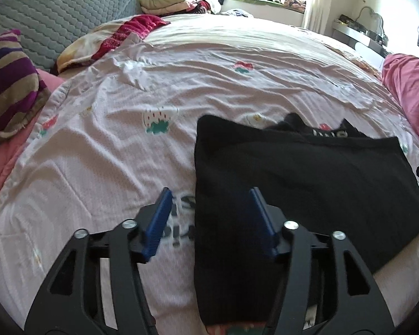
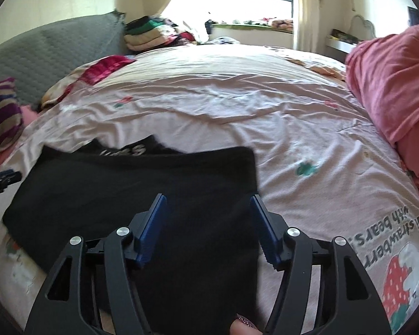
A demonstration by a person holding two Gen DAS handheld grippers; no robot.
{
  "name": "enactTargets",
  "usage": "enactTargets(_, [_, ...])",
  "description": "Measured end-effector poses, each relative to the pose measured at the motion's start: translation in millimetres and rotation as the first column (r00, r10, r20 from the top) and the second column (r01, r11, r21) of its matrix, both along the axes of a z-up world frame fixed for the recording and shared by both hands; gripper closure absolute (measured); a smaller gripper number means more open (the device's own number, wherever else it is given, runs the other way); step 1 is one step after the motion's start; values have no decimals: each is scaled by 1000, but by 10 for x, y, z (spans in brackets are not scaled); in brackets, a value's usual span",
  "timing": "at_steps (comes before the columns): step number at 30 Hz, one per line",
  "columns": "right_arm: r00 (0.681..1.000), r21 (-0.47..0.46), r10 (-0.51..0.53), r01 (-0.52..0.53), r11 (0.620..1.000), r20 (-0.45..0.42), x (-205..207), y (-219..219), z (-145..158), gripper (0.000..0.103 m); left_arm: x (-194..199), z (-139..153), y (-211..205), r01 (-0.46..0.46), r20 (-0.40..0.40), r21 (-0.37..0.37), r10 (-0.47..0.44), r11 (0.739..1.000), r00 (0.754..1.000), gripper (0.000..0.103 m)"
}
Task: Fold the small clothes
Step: 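Open both tools to release the folded hem, then move both tools to the end of the folded black shirt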
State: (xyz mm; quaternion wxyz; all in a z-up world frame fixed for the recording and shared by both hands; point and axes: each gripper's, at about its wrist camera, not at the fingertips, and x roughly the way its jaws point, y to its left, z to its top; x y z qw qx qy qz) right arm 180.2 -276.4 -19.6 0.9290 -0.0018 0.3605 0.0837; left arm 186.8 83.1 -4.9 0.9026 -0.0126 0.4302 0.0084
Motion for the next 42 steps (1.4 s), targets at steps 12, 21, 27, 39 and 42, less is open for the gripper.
enactTargets(12, [993,-41,27,-32,999,-116,-311,411,-356,28,-216,-276,-17,26,-75,2,-26,1000,997,45])
enactTargets(21, [991,-25,132,-133,991,-22,-658,824,-118,20,-348,-107,167,20,-64,-27,-21,999,998,33])
enactTargets(27, [974,-28,224,-224,974,17,-811,1224,0,12,-423,-45,256,18,-59,-26,-19,1000,998,25])
enactTargets(39, [932,-130,361,-355,926,21,-951,1935,-44,10,-433,40,505,-40,-40,-53,38,998,998,10])
enactTargets(42, [922,-156,387,-379,912,18,-955,2066,-83,10,-409,33,547,-52,-48,-55,50,997,998,10])
